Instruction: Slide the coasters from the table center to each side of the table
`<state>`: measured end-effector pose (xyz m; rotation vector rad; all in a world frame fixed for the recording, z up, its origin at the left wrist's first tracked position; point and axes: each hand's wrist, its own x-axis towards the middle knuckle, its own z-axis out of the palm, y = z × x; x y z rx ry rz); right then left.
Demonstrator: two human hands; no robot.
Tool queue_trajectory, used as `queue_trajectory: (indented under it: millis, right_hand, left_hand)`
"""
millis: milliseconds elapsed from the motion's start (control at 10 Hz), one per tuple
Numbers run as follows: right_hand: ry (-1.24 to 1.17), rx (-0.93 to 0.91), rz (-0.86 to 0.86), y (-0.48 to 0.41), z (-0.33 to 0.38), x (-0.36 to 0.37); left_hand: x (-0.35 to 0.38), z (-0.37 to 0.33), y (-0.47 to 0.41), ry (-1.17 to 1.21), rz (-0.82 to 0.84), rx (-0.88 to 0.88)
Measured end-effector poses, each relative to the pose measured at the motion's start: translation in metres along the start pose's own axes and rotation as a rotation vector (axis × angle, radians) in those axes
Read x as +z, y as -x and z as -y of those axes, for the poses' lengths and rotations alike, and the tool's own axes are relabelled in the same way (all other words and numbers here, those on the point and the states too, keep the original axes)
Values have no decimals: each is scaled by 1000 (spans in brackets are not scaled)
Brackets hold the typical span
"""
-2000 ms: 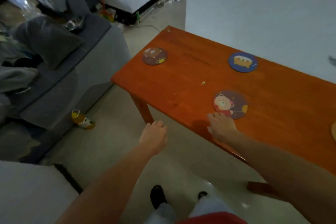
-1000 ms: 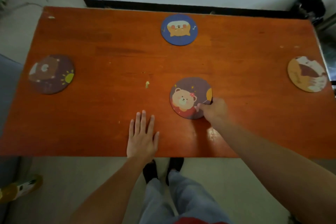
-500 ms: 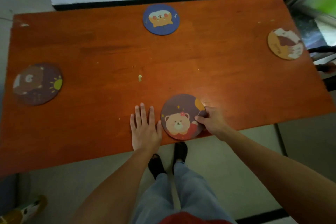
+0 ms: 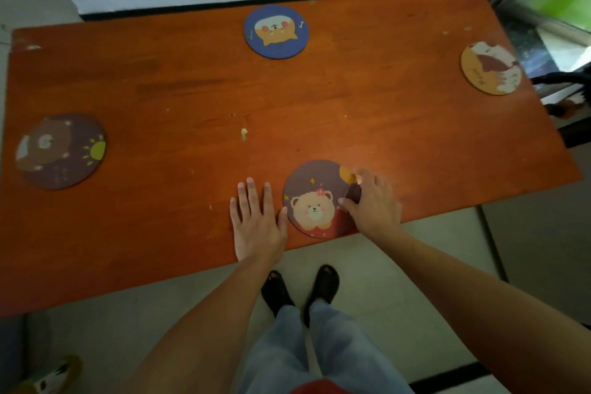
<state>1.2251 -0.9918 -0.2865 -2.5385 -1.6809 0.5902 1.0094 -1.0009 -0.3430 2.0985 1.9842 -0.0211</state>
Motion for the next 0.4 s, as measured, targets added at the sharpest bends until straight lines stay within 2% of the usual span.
queue_trajectory:
  millis: [100,200,400]
  right_hand:
    - [98,-196,-5,1,-3,3]
    - [174,-296,29,1,-6,6]
    - [230,-344,103,-6,-6,-5]
  left_hand:
    - [-1,-1,-1,-14,14,-1]
    - [0,-1,0,-31,17,-8]
    - [-2,2,-3,-65,53,37]
